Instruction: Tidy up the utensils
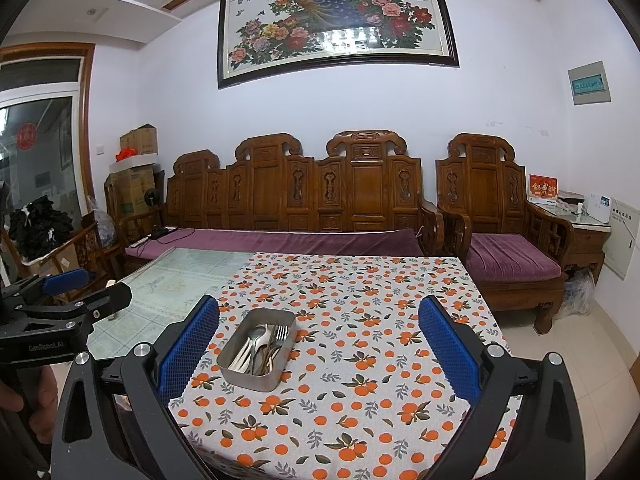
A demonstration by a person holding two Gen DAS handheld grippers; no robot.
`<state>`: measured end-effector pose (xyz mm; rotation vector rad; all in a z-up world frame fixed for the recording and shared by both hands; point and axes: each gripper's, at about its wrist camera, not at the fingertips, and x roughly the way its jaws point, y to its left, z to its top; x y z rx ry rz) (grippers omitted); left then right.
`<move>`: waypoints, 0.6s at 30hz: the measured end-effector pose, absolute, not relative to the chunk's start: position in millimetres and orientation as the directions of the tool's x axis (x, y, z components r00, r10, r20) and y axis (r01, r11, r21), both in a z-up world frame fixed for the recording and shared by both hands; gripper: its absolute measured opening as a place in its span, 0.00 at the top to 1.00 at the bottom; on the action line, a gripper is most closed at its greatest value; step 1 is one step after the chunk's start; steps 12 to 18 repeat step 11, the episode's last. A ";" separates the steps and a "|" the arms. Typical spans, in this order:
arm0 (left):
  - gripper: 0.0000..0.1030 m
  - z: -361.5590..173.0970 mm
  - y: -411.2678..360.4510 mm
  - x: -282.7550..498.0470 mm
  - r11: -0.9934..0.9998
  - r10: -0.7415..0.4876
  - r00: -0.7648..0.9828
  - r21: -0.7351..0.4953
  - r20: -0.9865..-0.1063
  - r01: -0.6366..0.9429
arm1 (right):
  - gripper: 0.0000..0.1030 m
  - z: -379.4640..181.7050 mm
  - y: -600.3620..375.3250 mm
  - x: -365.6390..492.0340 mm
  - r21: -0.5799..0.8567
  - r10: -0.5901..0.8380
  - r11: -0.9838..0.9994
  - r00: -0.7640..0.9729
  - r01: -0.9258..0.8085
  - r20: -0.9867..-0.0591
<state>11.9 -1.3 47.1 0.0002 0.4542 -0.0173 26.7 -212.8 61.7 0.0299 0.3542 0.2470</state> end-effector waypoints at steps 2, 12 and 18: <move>0.08 47.1 -0.9 12.2 1.000 -0.017 0.898 -0.004 -0.439 0.017 | 0.03 61.7 -212.7 26.9 0.071 0.244 0.970 0.908 -0.233 -0.340; 0.08 48.7 -1.5 12.6 1.000 -0.014 0.897 -0.004 -0.442 0.013 | 0.03 60.5 -211.3 27.6 0.071 0.244 0.970 0.908 -0.234 -0.340; 0.08 48.7 -1.5 12.6 1.000 -0.014 0.897 -0.004 -0.442 0.013 | 0.03 60.5 -211.3 27.6 0.071 0.244 0.970 0.908 -0.234 -0.340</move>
